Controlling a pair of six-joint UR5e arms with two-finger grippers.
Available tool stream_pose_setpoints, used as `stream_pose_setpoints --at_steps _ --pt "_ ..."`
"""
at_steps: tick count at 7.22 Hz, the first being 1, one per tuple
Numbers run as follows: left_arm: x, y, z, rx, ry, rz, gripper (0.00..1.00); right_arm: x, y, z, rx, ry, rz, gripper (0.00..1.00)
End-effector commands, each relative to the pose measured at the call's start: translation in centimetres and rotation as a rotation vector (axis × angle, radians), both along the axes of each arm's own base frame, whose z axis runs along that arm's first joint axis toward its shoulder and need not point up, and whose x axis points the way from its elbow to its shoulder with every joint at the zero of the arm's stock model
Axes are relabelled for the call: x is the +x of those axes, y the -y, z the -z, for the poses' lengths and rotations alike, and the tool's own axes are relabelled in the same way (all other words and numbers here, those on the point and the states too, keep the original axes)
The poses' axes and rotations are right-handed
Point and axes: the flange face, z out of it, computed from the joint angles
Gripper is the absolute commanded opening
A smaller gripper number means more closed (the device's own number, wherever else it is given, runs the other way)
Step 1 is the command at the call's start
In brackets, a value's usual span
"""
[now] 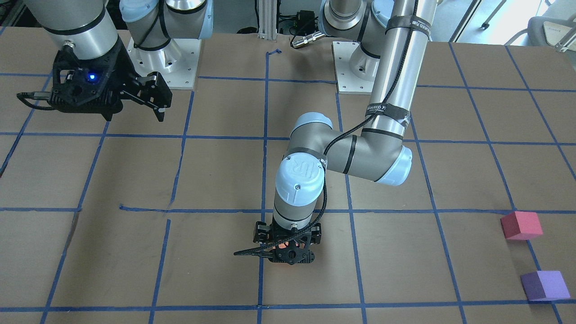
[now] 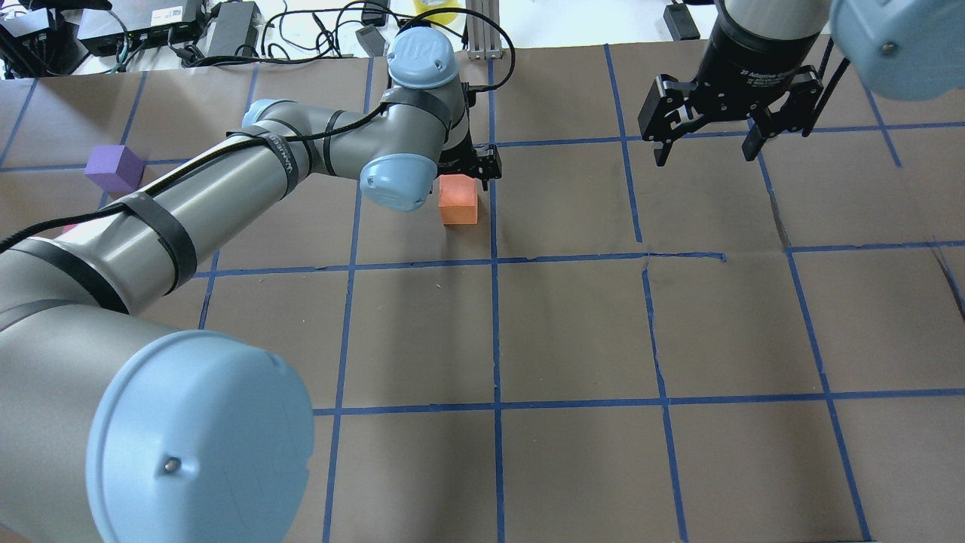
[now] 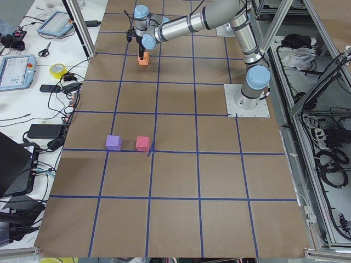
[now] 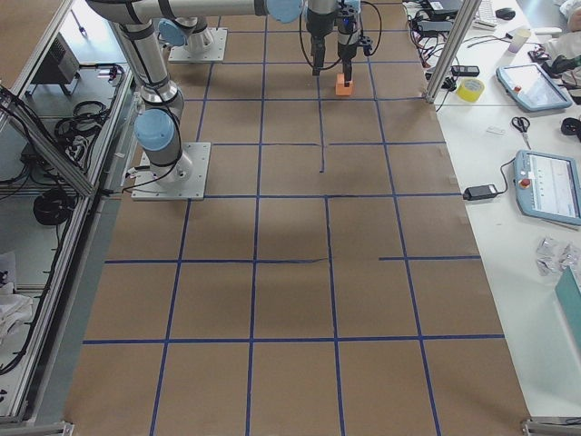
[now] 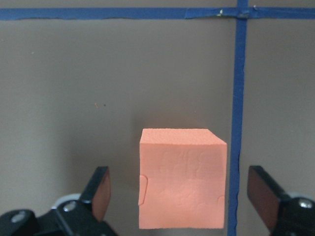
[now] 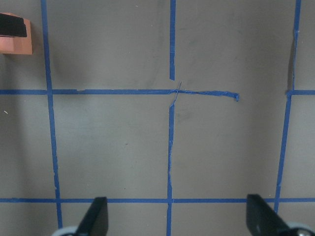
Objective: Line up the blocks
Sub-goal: 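Lower the left gripper onto the orange cube and grasp it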
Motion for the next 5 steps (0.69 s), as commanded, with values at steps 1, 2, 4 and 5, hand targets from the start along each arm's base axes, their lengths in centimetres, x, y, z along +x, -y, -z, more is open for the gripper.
stream_pose_setpoints --at_steps 1,2,4,5 --pt "-0.1 0.0 1.5 0.025 0.006 0.004 1.00 -0.8 0.2 0.1 0.004 0.001 -0.045 1.00" --pt "-0.1 0.0 2.0 0.030 0.009 0.002 1.00 -1.8 0.5 0.1 0.007 0.003 -0.049 1.00" --pt "-0.1 0.1 2.0 0.027 0.008 0.002 0.61 -2.1 0.5 0.1 0.007 0.004 -0.043 1.00" --pt "-0.1 0.1 1.9 0.027 0.008 0.002 0.45 -2.1 0.4 0.0 0.007 0.003 -0.043 1.00"
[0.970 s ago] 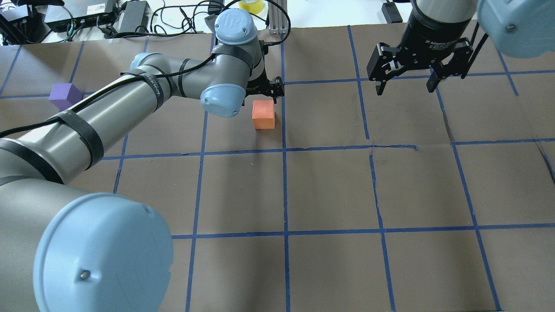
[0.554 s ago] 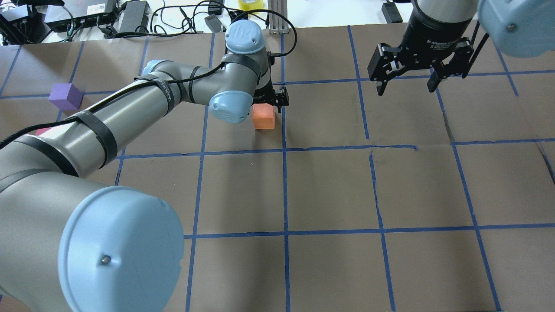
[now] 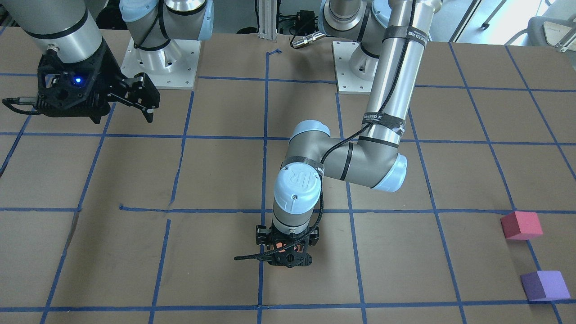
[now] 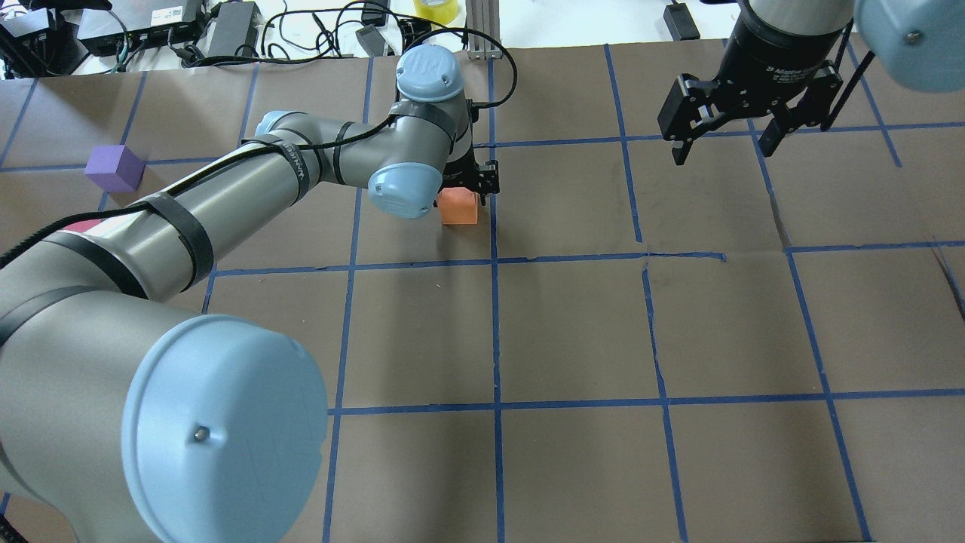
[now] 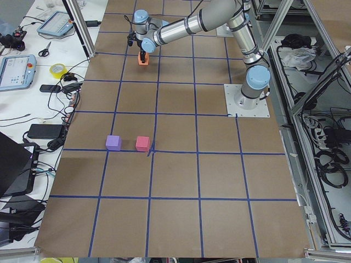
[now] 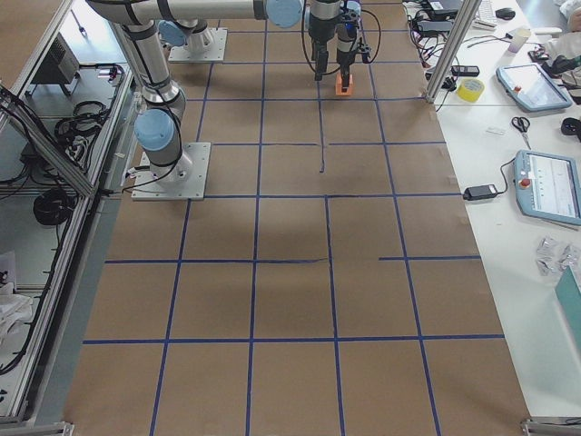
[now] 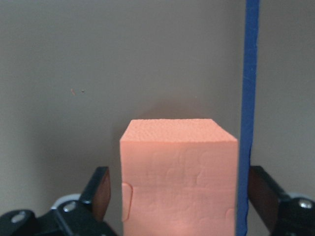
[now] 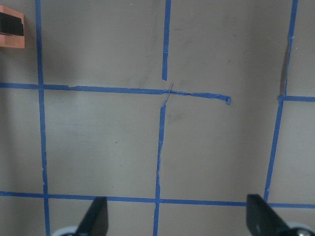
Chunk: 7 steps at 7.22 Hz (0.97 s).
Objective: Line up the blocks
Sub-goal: 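Carry the orange cube to the gap between the purple and pink cubes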
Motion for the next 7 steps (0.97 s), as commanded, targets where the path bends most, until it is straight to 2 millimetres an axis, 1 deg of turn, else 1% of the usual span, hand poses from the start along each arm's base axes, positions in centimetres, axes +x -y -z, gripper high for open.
stream_pose_setpoints --at_steps 1,2,3,4,5,6,7 --pt "0.1 0.1 -0.8 -0.013 -0.002 -0.002 0.41 0.2 -0.2 -0.3 -0.002 0.001 0.005 1.00" --pt "0.6 0.1 -2.0 -0.039 0.042 0.008 0.39 0.3 -0.6 -0.4 -0.005 0.004 0.005 1.00" --pt "1.2 0.3 -2.9 -0.055 0.056 0.001 0.34 0.3 -1.0 -0.1 0.000 0.004 0.005 1.00" --pt "3.7 1.0 -3.6 -0.061 0.055 -0.072 0.33 0.3 -1.0 0.0 0.001 0.005 0.000 1.00" --pt "8.6 2.8 -4.5 -0.068 0.038 -0.176 0.33 0.3 -1.0 0.1 0.003 0.003 -0.003 1.00" --pt "14.4 4.2 -5.5 -0.074 0.046 -0.257 0.31 0.3 -1.0 0.1 0.004 0.003 -0.003 1.00" --pt "18.8 5.1 -6.3 -0.080 0.043 -0.305 0.23 0.2 -1.0 0.2 0.006 0.002 -0.005 1.00"
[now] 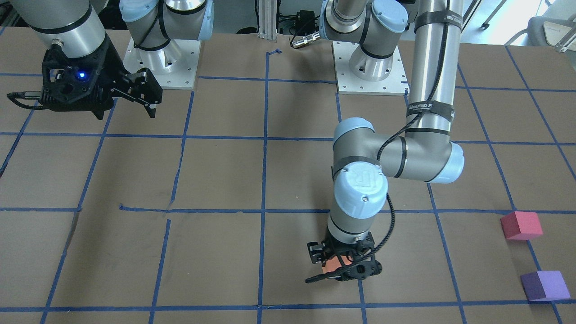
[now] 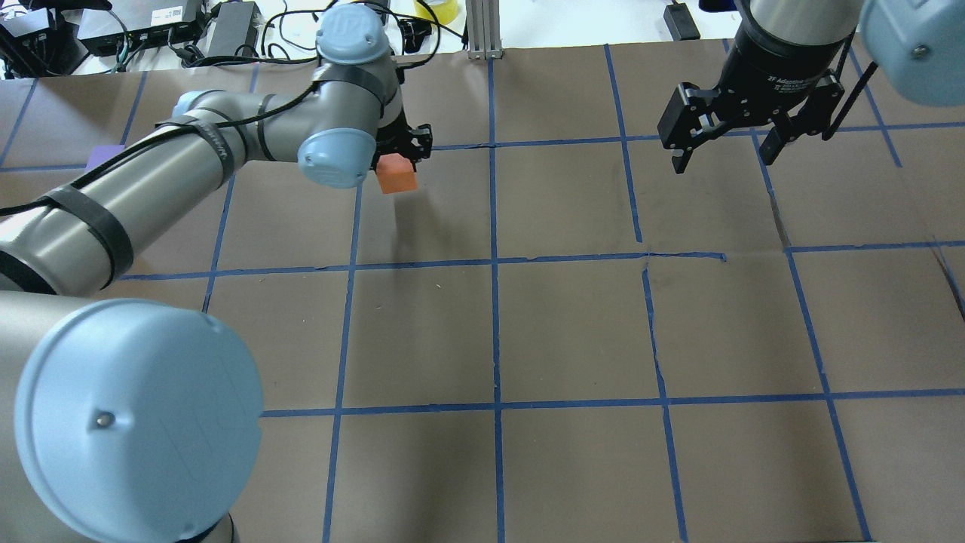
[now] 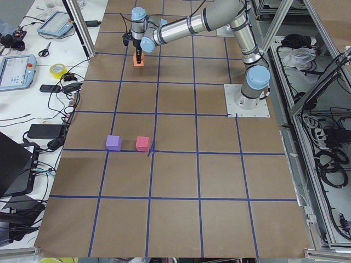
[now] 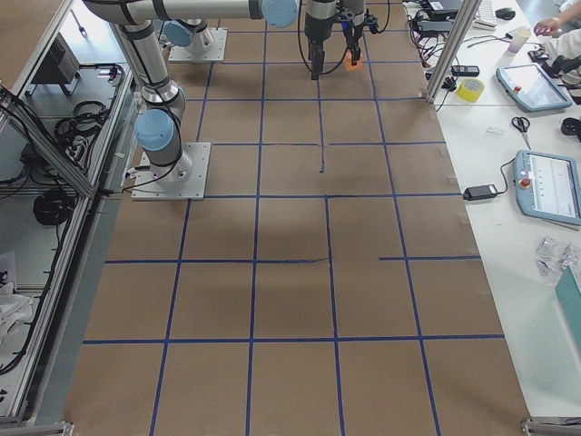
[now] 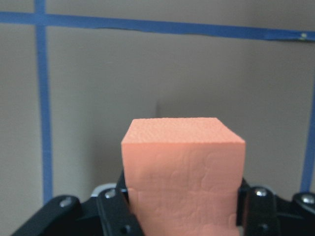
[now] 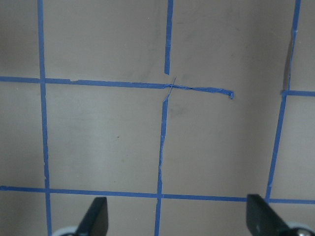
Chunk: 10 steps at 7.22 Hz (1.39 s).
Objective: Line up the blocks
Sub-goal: 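Carry the orange cube to the gap between the purple and pink cubes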
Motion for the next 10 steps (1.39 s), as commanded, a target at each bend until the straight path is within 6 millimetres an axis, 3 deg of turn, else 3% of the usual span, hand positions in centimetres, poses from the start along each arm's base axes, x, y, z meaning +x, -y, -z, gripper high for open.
stream_pose_setpoints --at_steps 1,4,5,7,8,10 --pt "9.9 2.1 -2.0 -0.022 0.009 -0.032 0.14 0.0 0.0 0.2 0.003 -0.001 -0.002 1.00" --pt "29.5 1.1 -3.0 0.029 -0.007 0.010 0.11 0.0 0.0 0.2 0.003 -0.001 0.000 1.00" --pt "34.7 0.0 -3.4 0.036 -0.004 0.034 0.11 -0.1 0.0 0.2 0.003 -0.001 0.001 1.00" --pt "40.6 -0.3 -4.0 0.025 0.036 0.200 0.11 0.0 0.0 0.2 0.003 -0.001 0.001 1.00" --pt "45.6 -0.9 -3.9 0.016 0.039 0.167 0.11 -0.1 0.0 0.2 0.003 -0.001 0.004 1.00" --pt "49.6 -0.5 -2.6 -0.017 -0.003 0.154 0.11 0.0 0.0 0.2 0.003 -0.002 0.009 1.00"
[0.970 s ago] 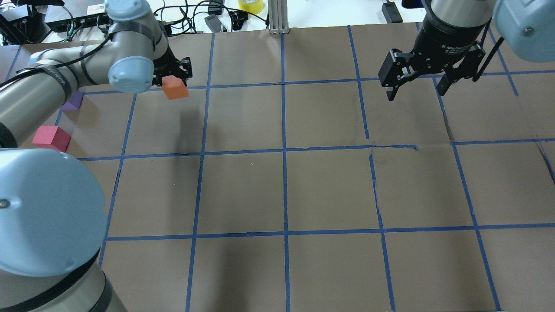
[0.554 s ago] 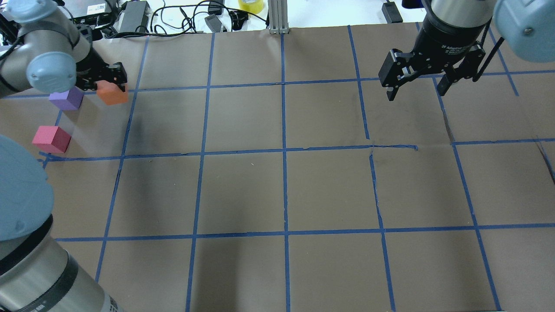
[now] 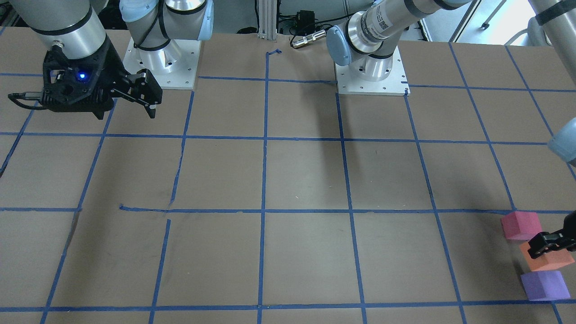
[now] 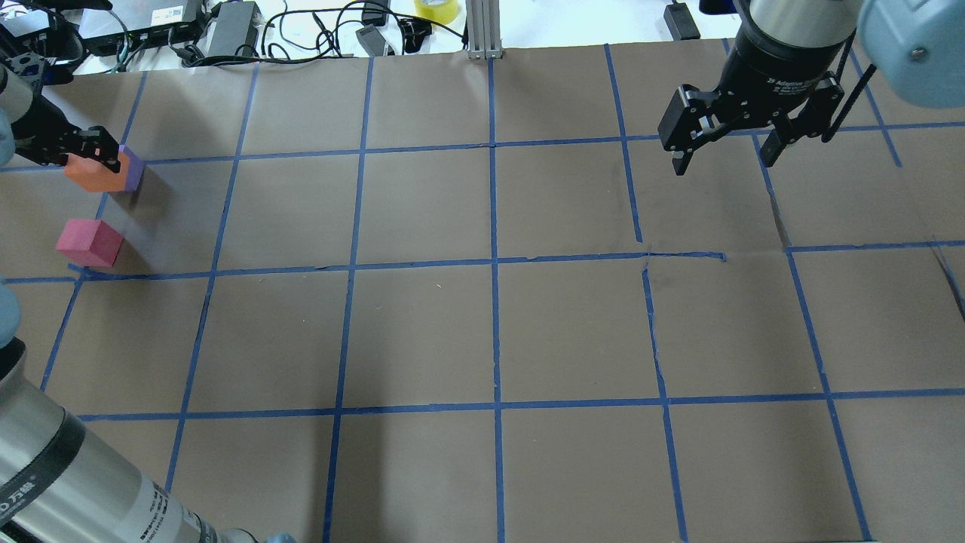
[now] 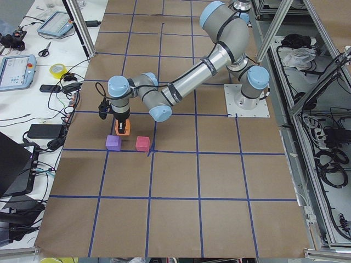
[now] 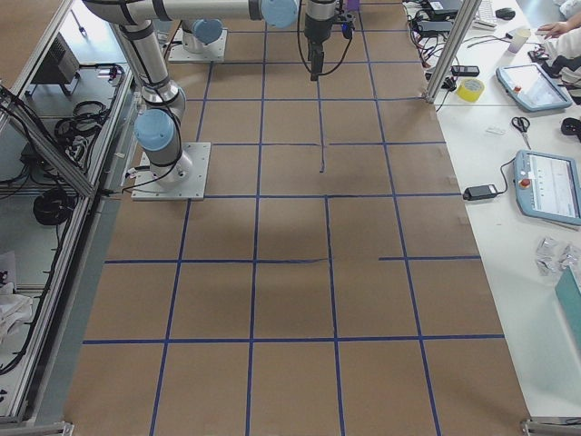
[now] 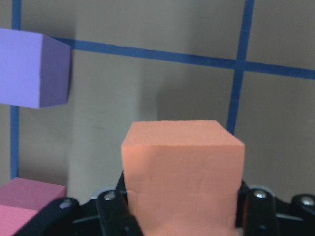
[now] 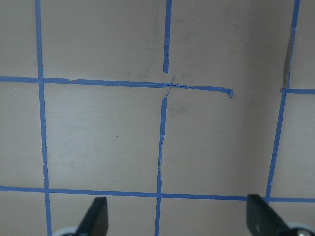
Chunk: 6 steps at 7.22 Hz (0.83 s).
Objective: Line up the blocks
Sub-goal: 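Carry the orange cube to the gap between the purple and pink cubes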
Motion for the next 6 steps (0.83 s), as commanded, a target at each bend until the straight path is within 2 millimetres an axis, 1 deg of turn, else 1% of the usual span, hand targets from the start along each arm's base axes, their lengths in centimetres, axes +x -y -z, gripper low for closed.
stream_pose_setpoints --at_steps 1,4,5,6 --pt "3.9 0.4 1.6 -0.021 -0.033 -0.005 0.11 0.0 0.1 0.1 0.001 0.000 0.003 1.00" --pt "3.8 -0.1 2.8 0.036 -0.065 0.002 0.11 0.0 0.0 0.0 0.000 -0.002 0.003 1.00" --pt "3.8 -0.1 2.6 0.035 -0.057 0.040 0.11 0.0 0.0 0.1 0.002 -0.002 0.001 1.00" --pt "3.8 -0.2 2.1 0.031 -0.052 0.039 0.11 0.0 0.0 0.1 0.003 -0.002 0.003 1.00"
